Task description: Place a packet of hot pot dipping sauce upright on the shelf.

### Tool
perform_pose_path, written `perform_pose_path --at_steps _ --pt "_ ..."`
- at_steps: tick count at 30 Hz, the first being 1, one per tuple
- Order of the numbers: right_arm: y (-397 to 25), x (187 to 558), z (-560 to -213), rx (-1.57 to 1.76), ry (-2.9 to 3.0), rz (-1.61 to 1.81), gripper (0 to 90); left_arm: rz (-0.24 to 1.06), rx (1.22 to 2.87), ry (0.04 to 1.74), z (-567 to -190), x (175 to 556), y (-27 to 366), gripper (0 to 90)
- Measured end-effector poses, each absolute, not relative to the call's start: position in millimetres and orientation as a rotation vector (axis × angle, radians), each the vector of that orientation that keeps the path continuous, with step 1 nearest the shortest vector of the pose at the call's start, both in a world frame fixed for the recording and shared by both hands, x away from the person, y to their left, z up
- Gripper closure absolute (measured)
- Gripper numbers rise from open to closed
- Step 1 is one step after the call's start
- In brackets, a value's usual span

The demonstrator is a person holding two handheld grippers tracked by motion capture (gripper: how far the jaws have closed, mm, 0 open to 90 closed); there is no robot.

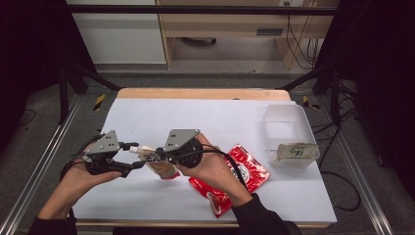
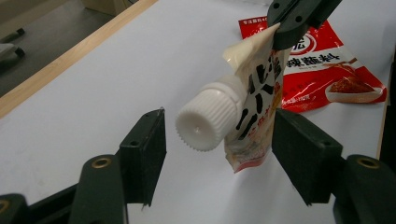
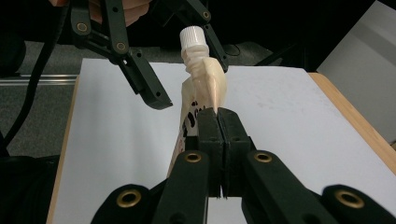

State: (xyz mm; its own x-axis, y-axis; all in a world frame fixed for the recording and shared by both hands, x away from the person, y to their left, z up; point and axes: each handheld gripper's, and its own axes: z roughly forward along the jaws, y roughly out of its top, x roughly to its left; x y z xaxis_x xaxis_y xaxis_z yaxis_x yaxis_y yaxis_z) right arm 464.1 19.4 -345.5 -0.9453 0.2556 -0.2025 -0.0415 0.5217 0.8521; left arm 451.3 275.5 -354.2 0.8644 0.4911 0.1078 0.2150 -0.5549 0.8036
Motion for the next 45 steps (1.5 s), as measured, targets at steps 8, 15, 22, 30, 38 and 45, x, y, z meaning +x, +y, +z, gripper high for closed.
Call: perform_pose_path --at_steps 8,15,22,30,38,45 --pt "23 463 -347 0.165 2.471 1.386 89.5 0.388 2.145 0.513 -353 453 276 46.3" --pt "24 462 -348 0.163 2.478 1.384 89.5 0.368 2.135 0.517 -352 453 277 60.3" --pt "22 464 -349 0.173 2.479 1.398 89.2 0.347 2.125 0.493 -349 451 276 70.7" --pt "20 465 -349 0.187 2.481 1.412 88.4 0.359 2.138 0.476 -342 447 274 71.9" --pt "23 465 -352 0.178 2.507 1.381 86.2 0.364 2.169 0.455 -339 444 272 72.3" --pt "23 465 -353 0.174 2.515 1.353 79.0 0.383 2.201 0.429 -336 440 270 72.6"
